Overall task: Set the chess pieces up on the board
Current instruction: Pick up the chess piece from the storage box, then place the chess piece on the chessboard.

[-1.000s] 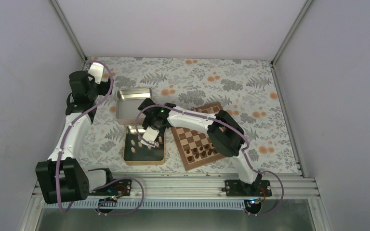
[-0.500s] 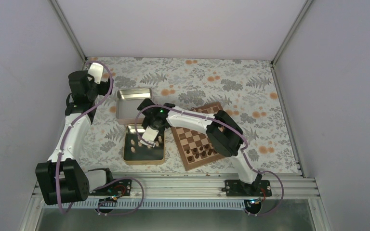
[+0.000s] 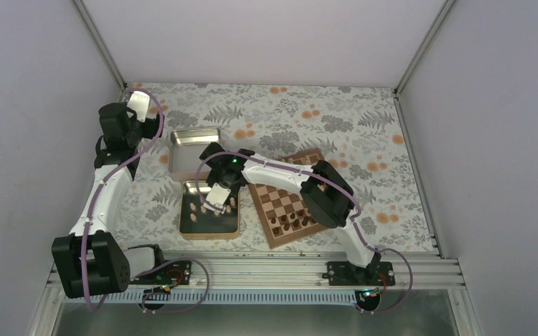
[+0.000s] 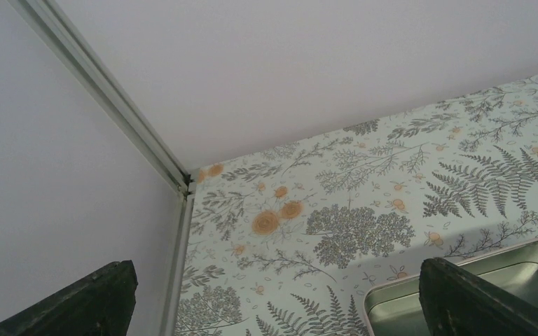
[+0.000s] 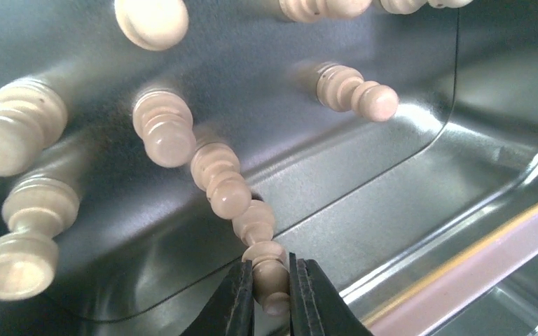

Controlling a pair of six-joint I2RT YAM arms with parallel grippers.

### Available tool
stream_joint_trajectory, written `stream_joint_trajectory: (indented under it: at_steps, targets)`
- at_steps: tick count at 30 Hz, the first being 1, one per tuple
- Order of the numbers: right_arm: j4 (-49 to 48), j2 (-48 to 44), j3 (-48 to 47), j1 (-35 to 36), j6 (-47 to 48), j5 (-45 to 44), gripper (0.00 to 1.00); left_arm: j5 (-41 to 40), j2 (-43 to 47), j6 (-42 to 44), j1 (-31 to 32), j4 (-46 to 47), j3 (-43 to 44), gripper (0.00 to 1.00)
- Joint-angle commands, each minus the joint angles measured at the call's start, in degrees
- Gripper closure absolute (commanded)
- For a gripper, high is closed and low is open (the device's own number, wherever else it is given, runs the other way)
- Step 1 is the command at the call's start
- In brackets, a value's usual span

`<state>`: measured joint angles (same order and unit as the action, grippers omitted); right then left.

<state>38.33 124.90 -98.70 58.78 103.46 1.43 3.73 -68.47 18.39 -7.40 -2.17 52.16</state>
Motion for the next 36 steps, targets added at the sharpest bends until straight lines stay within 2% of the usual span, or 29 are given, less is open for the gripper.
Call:
stream_joint_trajectory:
  at_steps: [1,12,20,26,36]
  targets:
    - [3.14,-3.60,-3.33,-0.33,-2.92,1.61,0.96,1.19,1.30,-1.08,-0.41,0.95,-0.37,0.00]
    - [16.46,-9.28,-12.76,-5.08,-14.49,6.19,0.96,1.49,2.13,-1.31,-0.60,0.20,0.24,0.00]
    - [23.76,-14.86,-12.54,-16.39,-19.59,8.13,0.96,2.27,1.90,-1.43,-0.60,0.02,0.29,0.00]
    - [29.08,-15.80,-12.44,-26.67,-22.52,6.98,0.96,3.23,1.16,-1.34,-0.60,-0.15,0.48,0.00]
    - [29.02,-15.49,-5.17,-41.63,-23.92,3.14,0.95,4.05,0.56,-1.29,-0.60,-0.65,0.71,0.00]
